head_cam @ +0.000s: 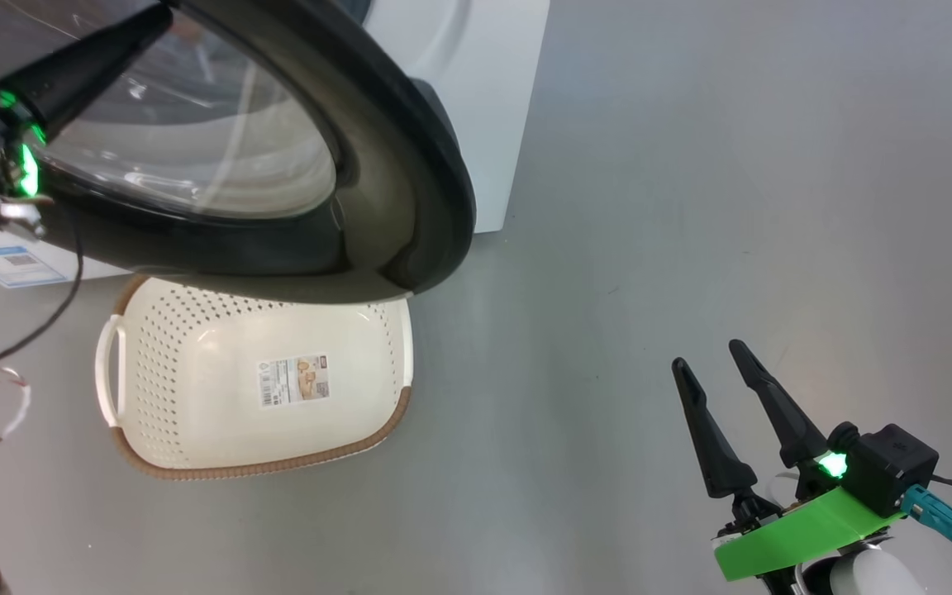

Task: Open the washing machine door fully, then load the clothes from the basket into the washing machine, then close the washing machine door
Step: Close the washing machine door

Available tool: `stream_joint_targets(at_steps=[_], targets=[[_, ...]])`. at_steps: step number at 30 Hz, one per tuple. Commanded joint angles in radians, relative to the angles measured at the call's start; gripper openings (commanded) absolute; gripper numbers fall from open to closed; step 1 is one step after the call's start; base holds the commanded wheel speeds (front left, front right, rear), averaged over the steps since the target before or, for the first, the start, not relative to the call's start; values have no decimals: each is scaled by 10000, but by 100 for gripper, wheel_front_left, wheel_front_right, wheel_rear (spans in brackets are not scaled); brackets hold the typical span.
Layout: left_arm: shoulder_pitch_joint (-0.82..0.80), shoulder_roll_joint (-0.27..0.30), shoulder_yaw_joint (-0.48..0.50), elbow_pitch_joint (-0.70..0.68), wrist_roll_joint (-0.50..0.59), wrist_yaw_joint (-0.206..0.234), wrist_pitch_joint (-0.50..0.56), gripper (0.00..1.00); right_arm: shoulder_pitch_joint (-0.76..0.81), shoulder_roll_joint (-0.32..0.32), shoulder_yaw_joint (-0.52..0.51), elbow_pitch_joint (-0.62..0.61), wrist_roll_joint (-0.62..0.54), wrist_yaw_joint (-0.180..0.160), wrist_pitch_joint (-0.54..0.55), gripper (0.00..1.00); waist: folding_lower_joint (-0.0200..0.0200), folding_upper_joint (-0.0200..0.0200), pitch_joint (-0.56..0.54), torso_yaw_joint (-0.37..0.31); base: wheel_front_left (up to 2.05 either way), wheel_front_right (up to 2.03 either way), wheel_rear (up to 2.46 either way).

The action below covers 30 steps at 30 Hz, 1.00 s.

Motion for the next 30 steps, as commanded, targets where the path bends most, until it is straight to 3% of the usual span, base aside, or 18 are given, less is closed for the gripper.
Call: stream_joint_targets(at_steps=[1, 11, 22, 23, 26, 27, 29, 30], targets=[[-519, 463, 278, -189, 106, -108, -130, 0, -207, 12, 260, -276, -58, 16, -48, 100, 0, 0, 41, -35, 0, 0, 0], [-565, 645, -54, -98, 26, -113, -361, 0, -202, 46, 212, -272, -77, 16, -48, 100, 0, 0, 61, -7, 0, 0, 0], [627, 817, -131, -376, -434, -114, -430, 0, -141, -208, 171, -203, -50, 16, -48, 100, 0, 0, -287, 618, 0, 0, 0], [806, 827, -85, -404, -467, -114, -521, 4, -140, -235, 179, -194, -43, 16, -48, 100, 0, 0, -320, 679, 0, 0, 0], [1391, 858, -9, -508, -524, -114, -757, 33, -129, -302, 179, -179, -25, 16, -48, 100, 0, 0, -414, 858, 0, 0, 0], [1587, 838, 44, -537, -566, -114, -878, 50, -124, -330, 180, -175, -16, 16, -48, 100, 0, 0, -445, 916, 0, 0, 0], [1983, 832, 62, -680, -578, -114, -1068, 93, -105, -392, 185, -158, 2, 16, -48, 100, 0, 0, -500, 1028, 0, 0, 0], [2179, 802, 80, -753, -599, -114, -1188, 100, -96, -416, 173, -155, 9, 16, -48, 100, 0, 0, -525, 1085, 0, 0, 0]])
